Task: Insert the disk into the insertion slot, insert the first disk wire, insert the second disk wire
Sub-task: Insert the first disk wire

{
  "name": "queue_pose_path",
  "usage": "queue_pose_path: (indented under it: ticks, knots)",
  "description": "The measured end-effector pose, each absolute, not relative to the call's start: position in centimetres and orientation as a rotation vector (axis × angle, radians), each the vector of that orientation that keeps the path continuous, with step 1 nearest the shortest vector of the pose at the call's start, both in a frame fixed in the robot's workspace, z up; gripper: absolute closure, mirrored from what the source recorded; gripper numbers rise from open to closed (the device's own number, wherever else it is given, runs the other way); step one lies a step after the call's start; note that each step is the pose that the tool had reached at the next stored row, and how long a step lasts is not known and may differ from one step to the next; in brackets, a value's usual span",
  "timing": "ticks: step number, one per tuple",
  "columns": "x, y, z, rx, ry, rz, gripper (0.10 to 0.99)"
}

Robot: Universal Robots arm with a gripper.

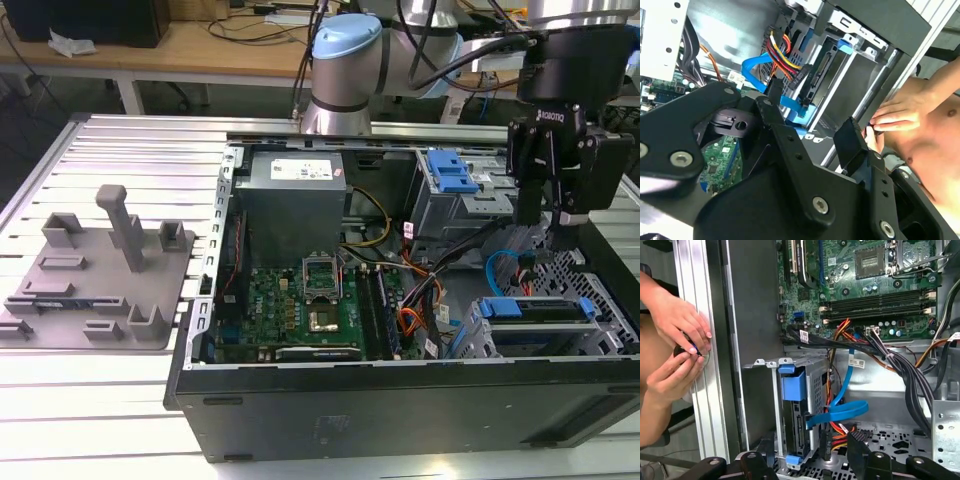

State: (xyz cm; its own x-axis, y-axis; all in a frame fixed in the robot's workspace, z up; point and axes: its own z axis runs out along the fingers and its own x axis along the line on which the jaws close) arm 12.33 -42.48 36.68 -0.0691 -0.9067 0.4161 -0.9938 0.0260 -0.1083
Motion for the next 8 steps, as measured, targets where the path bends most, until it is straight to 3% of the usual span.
queue_pose_path:
  ticks: [4, 5, 8]
  knots:
    - [12.51, -42.42, 35.91, 1.963, -2.061, 0.56, 0.392]
    - [12.52, -42.39, 35.88, 1.961, -2.058, 0.563, 0.329]
    - [12.53, -42.36, 35.83, 1.96, -2.052, 0.569, 0.329]
